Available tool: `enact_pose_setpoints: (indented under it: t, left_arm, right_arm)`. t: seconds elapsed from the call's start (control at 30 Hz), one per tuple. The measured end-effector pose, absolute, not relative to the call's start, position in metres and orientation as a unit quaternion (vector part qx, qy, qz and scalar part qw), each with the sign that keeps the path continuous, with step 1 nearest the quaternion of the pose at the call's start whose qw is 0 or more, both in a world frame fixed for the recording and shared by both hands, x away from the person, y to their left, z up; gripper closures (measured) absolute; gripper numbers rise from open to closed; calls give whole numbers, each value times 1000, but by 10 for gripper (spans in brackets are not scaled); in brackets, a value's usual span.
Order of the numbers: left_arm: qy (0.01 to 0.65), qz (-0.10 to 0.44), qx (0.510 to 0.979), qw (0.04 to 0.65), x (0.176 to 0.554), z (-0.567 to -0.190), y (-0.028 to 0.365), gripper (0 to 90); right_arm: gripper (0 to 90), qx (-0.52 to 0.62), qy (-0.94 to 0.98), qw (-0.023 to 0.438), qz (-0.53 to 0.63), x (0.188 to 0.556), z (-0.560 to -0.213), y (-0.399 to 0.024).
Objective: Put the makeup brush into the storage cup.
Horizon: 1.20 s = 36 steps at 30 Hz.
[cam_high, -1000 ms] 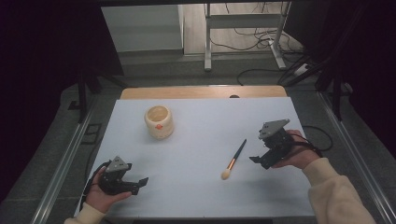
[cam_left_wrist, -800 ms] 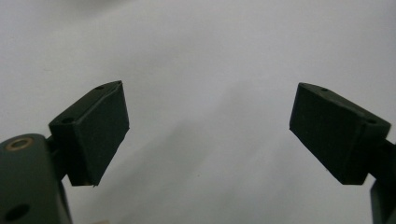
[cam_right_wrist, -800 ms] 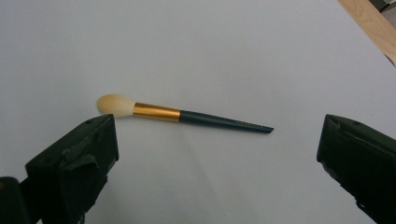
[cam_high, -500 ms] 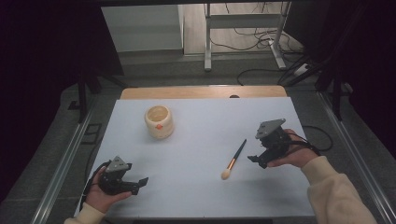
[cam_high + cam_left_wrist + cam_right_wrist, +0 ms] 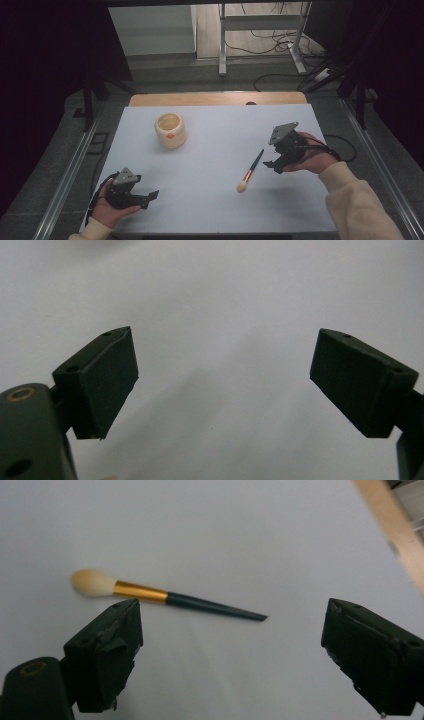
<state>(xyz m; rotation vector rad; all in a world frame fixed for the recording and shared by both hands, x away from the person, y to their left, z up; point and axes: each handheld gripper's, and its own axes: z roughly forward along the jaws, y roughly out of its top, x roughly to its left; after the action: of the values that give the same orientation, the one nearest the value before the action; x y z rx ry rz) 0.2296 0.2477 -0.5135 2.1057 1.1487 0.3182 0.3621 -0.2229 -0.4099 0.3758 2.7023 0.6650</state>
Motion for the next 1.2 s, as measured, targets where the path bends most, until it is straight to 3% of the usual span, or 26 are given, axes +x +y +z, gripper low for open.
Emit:
enact_pose_setpoints:
  t: [0.43,1.03,1.2]
  left_arm:
    - [443,123,815,353,229,-514,248,129]
    - [442,122,816,351,230,-514,247,129]
    - [443,122,816,351,229,-514,247,129]
  right_arm:
    - [91,35,947,205,245,364,-412,-211]
    - [129,20,959,155,237,368,-411,-202]
    - [128,-4,957,167,237,369,-412,-198]
